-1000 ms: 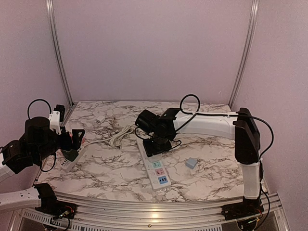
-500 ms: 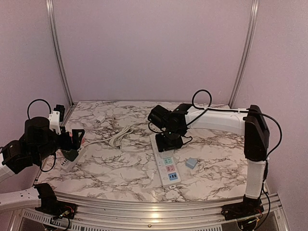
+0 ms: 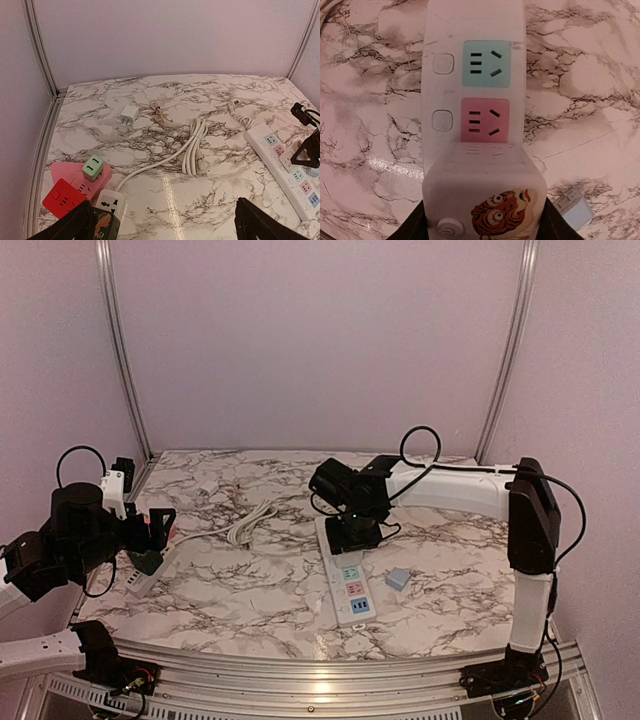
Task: Insert the plug
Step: Insert the plug into the socket slot, then pick up the plug from the center of the board, then pass from the right arm to the left
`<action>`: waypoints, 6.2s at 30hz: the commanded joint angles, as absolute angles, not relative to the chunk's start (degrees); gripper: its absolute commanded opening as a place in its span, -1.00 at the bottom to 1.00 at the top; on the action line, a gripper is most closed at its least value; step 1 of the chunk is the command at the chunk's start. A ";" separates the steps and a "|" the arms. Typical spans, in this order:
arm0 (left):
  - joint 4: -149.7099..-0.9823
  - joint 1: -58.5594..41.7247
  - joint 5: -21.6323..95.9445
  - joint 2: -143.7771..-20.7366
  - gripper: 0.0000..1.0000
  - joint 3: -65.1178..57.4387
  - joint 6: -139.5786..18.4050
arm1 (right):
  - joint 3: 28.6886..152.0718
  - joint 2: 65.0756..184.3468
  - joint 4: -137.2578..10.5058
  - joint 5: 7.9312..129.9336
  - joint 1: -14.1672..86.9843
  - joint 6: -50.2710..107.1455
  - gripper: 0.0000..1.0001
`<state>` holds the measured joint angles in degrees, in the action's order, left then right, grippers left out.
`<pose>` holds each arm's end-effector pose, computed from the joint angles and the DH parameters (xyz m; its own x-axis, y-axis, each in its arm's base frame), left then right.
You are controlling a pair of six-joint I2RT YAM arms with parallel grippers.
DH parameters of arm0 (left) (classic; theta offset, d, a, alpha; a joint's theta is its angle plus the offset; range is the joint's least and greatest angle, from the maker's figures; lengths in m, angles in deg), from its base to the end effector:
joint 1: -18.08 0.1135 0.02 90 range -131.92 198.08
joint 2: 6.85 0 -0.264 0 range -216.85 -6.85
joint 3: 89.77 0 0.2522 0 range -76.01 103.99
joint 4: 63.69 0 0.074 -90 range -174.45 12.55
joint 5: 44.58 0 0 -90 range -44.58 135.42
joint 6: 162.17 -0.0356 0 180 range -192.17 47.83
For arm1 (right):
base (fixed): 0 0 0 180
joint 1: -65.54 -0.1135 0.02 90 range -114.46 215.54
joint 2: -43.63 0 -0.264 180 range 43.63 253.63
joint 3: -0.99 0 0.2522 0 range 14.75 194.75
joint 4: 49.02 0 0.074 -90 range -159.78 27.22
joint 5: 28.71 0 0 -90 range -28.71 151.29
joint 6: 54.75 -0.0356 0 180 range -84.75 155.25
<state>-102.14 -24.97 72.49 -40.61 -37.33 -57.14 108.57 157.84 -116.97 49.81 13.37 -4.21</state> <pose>0.1126 -0.0830 0.3052 -0.3152 -0.0216 -0.9488 0.2207 0.9707 -0.0954 0.2557 0.3177 0.2202 -0.9278 -0.1793 -0.3272 -0.1968 0.9802 0.0209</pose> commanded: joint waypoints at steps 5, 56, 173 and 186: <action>-101.58 -24.63 73.45 -40.12 0.98 -37.80 -57.49 | 106.87 154.80 -113.43 49.40 13.17 -5.30 -0.15; -101.60 -24.63 73.43 -39.83 0.98 -37.86 -57.49 | 94.88 146.52 -112.33 44.69 16.47 -5.31 0.67; -96.79 -31.32 51.65 -43.97 0.98 -32.42 -58.61 | 62.58 108.29 -83.56 43.80 6.99 -8.38 -0.69; -79.63 -67.98 87.44 -69.03 0.98 -26.68 -82.71 | 59.06 100.33 -71.86 62.47 4.92 -7.51 -0.65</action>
